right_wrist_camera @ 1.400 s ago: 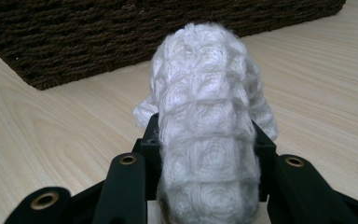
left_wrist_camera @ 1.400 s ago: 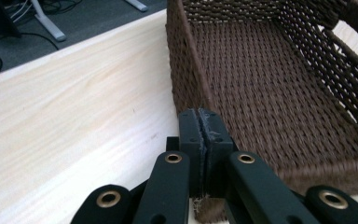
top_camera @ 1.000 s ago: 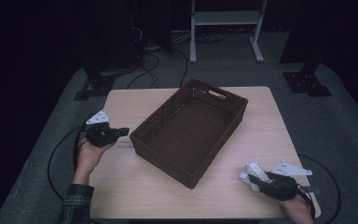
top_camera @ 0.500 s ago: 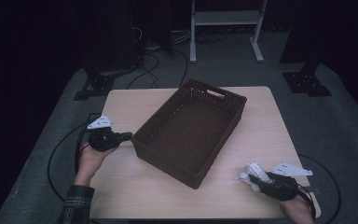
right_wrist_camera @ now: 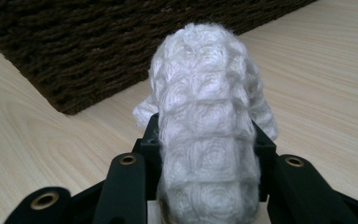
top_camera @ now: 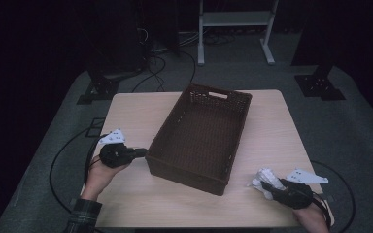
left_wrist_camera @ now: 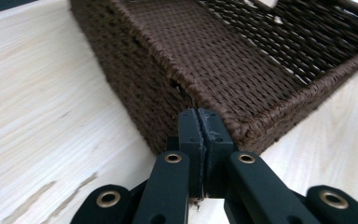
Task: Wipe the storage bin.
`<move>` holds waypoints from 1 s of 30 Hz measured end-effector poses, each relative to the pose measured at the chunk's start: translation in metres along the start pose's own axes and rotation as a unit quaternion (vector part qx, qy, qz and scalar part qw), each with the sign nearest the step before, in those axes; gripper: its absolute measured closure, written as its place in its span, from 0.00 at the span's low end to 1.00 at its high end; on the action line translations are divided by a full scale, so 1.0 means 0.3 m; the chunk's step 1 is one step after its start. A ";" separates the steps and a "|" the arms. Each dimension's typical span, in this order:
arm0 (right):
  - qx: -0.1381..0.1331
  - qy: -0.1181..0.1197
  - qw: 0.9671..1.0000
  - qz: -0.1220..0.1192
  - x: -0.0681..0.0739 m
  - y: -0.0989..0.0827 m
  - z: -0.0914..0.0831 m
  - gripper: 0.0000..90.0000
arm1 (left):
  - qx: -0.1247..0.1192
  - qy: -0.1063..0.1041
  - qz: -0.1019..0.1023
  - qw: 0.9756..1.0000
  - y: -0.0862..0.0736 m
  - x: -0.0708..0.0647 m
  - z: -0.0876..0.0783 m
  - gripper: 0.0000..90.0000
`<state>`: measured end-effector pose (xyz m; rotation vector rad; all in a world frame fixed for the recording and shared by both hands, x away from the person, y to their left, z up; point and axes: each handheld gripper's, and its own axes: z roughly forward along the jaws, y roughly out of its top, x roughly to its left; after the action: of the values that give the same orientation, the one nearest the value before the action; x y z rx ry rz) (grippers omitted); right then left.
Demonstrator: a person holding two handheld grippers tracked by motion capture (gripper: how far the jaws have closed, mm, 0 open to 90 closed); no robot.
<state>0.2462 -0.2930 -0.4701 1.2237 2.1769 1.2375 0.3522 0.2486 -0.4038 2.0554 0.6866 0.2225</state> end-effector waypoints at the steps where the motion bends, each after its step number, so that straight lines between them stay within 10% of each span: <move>1: -0.001 -0.003 1.000 0.002 -0.002 -0.003 -0.005 0.67 | 0.000 -0.006 0.004 1.000 0.004 -0.011 0.007 0.98; 30: -0.002 -0.029 0.999 0.018 -0.019 -0.048 -0.064 0.67 | -0.023 -0.099 0.051 0.993 0.097 -0.231 0.194 0.98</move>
<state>0.2297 -0.3113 -0.4719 1.2862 2.1191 1.2054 0.3299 0.1561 -0.4045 2.0368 0.4506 0.0908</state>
